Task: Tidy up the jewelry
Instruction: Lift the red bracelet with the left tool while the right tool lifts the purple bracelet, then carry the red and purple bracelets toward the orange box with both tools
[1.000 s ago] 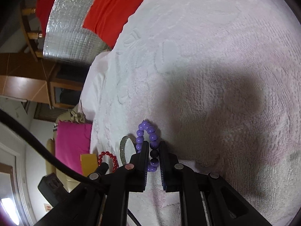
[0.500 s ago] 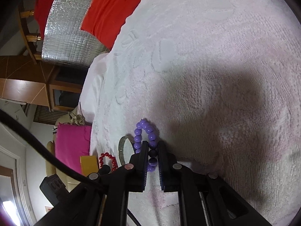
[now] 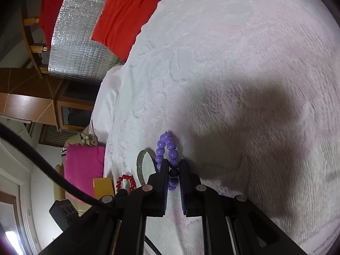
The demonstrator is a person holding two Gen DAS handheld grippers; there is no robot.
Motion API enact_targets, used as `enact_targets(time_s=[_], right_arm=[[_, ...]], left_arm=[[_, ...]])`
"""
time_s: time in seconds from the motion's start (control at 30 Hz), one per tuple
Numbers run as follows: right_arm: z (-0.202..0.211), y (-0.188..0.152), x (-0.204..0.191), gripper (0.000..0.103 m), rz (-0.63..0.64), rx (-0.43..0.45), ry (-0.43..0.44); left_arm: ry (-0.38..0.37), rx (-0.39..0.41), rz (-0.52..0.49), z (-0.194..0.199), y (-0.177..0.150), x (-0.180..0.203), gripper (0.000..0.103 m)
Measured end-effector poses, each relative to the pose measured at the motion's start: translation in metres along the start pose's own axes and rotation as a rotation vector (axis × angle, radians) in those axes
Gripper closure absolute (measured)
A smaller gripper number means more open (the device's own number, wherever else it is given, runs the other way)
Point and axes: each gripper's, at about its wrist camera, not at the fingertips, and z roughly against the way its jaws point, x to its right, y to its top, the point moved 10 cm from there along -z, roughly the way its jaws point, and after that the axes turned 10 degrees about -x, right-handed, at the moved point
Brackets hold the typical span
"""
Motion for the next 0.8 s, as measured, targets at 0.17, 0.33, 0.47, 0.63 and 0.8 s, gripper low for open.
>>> enact_targets(time_s=[0.17, 0.33, 0.47, 0.63, 0.8], right_arm=[[0.010, -0.007, 0.010, 0.092, -0.036, 0.020, 0.011], [0.021, -0.021, 0.018, 0.092, -0.066, 0.034, 0.035], [0.024, -0.033, 0.020, 0.093, -0.078, 0.034, 0.054], [0.027, -0.050, 0.009, 0.092, -0.050, 0.031, 0.088], [0.023, -0.068, 0.005, 0.092, -0.042, 0.014, 0.088]], left_arm=[[-0.004, 0.006, 0.028, 0.010, -0.013, -0.008, 0.094], [-0.001, 0.021, 0.045, 0.023, -0.023, -0.018, 0.094], [-0.008, 0.034, 0.069, 0.036, -0.036, -0.026, 0.094], [0.005, 0.047, 0.044, 0.050, -0.056, -0.025, 0.094], [0.013, 0.025, 0.041, 0.051, -0.076, -0.030, 0.094]])
